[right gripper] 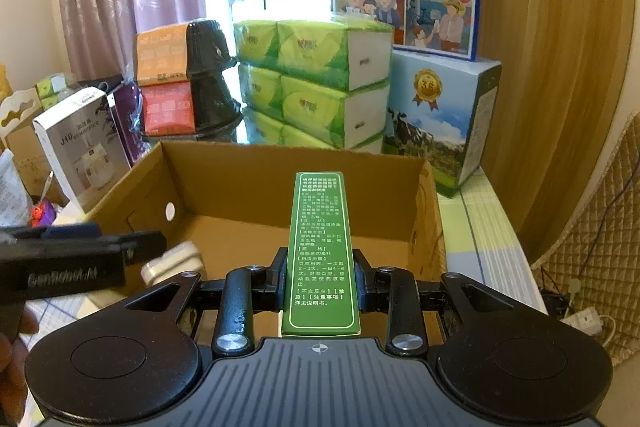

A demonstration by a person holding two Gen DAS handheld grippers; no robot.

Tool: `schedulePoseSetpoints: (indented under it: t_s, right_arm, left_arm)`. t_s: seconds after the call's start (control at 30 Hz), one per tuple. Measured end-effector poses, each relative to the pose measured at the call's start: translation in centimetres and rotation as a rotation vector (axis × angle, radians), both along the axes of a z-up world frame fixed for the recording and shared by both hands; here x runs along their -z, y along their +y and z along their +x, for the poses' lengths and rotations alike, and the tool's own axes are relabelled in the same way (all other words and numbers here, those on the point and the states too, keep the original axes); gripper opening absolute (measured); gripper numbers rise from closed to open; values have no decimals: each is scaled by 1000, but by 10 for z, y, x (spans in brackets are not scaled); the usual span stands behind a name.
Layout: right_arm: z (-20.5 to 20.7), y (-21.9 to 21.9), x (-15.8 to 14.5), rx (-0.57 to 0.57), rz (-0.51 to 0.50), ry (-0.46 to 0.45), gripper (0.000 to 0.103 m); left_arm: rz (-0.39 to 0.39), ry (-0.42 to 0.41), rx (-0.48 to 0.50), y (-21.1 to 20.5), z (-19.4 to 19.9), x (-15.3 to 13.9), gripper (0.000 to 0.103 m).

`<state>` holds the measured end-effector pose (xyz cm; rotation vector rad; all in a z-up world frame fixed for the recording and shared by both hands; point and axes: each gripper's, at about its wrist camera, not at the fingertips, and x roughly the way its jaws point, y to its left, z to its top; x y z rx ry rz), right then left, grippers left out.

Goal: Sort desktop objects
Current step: 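Open the left gripper to drop the plug while the right drops the green box, then move both tools back toward the remaining items on the table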

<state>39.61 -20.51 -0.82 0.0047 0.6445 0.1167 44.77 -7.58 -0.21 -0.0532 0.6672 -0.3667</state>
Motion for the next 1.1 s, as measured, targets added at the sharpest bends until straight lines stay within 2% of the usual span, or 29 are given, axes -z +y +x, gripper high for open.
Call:
schedulePoseSetpoints:
  t_s: [0.07,0.1,0.13,0.17,0.57,0.9,1.1]
  right_arm:
    - [5,0,-2,-21,13,-46,30]
    - [7,-1,-3,-24,17,-62,35]
    - [8,-2,-4,-19,20,-68,55]
    - [8,-4,-5,-13,28,-78,63]
    - [-23,-26,3,43,79,-48,63]
    - [-74,-24,-1,50,129,-41,63]
    - [-107,-24,5,63,154,-18,63]
  left_arm:
    - [1,3,-2,0,0,0,77]
    - [3,6,-5,1,0,0,77]
    - [5,7,-6,2,-1,1,77]
    - [9,10,-7,3,-2,2,77]
    - [20,6,-1,12,-19,-3,77]
    - [44,-7,-2,24,-53,-8,78]
    - [49,19,-21,39,-80,0,78]
